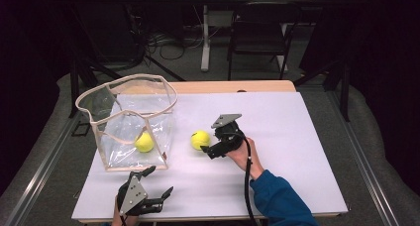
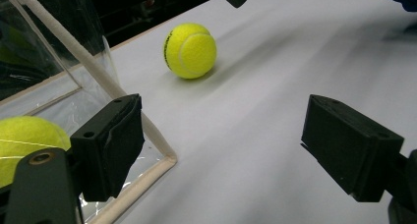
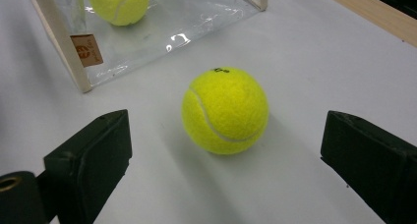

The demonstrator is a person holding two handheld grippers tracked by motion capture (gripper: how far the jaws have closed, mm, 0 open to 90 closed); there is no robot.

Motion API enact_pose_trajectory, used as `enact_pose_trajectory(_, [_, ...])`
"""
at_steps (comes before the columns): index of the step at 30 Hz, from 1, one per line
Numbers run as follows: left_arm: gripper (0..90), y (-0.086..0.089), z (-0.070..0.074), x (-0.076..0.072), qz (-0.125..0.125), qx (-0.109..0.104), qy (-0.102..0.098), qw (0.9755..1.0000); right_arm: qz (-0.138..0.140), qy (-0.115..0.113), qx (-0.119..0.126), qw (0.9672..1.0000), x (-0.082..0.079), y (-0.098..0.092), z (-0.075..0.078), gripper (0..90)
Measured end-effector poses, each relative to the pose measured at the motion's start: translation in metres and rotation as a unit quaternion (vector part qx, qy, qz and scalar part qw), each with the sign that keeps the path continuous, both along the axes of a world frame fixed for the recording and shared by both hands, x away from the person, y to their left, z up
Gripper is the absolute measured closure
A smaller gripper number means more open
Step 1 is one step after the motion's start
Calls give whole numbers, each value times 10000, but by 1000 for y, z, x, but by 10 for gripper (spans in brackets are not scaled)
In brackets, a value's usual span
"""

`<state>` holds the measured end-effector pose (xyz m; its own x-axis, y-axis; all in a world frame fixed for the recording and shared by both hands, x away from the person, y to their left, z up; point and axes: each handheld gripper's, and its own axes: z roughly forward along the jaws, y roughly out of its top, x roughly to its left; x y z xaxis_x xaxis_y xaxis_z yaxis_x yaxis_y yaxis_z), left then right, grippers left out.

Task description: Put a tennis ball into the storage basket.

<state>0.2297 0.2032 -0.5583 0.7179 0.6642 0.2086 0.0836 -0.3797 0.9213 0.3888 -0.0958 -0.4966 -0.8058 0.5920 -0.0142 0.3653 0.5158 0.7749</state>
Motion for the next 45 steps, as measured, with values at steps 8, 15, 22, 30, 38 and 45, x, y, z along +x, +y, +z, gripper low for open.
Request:
enact_pose_trajectory(8, [161,-2,0,0,-20,-2,19,10000,-8,37,-74,10000,1,3,-5,44])
enact_pose_trajectory(15, [161,-3,-1,0,-25,0,28,10000,-37,47,-120,9999,4,6,-7,43])
enact_pose_trajectory(22, [161,-3,-1,0,-38,13,23,10000,-81,106,-225,9997,10,10,-13,41])
enact_pose_trajectory(30, [161,-3,-2,-1,-33,17,33,10000,-72,197,-292,9994,20,17,-15,42])
enact_pose_trajectory(38, [161,-3,-2,-1,-23,21,35,10000,-16,317,-349,9989,29,29,-19,40])
enact_pose_trajectory(45, [161,-2,-2,0,-15,1,40,10000,6,403,-509,9979,35,39,-25,36])
